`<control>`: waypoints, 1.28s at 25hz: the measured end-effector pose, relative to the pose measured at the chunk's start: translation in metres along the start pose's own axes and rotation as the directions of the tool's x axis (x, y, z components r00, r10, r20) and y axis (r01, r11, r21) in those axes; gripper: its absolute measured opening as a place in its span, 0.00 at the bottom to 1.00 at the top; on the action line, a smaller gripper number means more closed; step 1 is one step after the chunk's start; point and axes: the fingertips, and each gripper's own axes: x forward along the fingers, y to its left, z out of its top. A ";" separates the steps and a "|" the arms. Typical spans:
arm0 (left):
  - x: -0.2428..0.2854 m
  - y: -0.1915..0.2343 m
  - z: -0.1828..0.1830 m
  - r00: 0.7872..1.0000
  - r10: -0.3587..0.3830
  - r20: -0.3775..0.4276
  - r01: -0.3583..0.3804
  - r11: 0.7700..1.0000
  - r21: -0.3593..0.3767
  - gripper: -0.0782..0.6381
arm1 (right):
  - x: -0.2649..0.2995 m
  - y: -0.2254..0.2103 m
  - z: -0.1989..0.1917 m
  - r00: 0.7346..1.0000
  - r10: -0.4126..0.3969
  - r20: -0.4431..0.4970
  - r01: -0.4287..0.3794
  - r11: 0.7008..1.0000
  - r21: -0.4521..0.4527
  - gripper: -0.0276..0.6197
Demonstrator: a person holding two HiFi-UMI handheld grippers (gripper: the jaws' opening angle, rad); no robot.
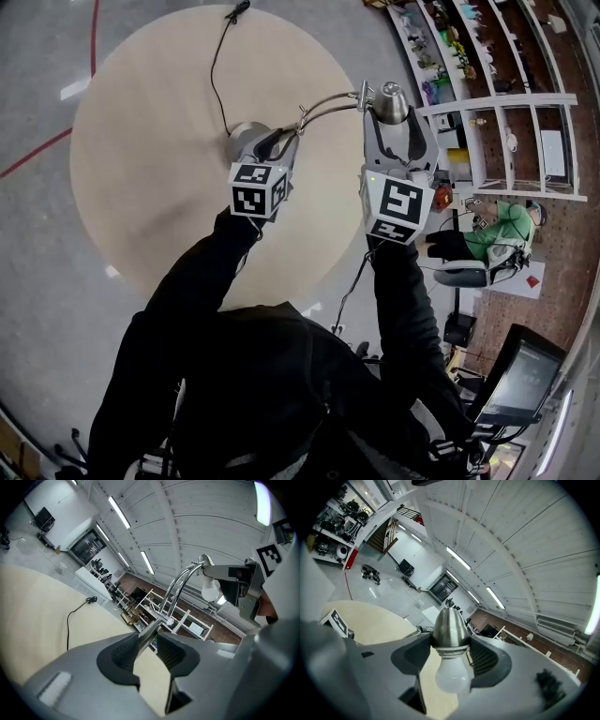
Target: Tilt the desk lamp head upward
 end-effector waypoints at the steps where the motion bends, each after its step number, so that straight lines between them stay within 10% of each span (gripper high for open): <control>1: 0.000 0.000 -0.001 1.000 0.002 -0.002 -0.002 1.000 -0.001 0.28 | 0.000 0.001 0.001 1.000 0.001 0.004 -0.001 1.000 0.000 0.47; 32: -0.003 0.006 0.000 0.997 0.070 -0.033 -0.067 0.994 0.083 0.22 | 0.014 0.030 0.034 0.985 0.089 0.146 -0.085 0.996 -0.037 0.47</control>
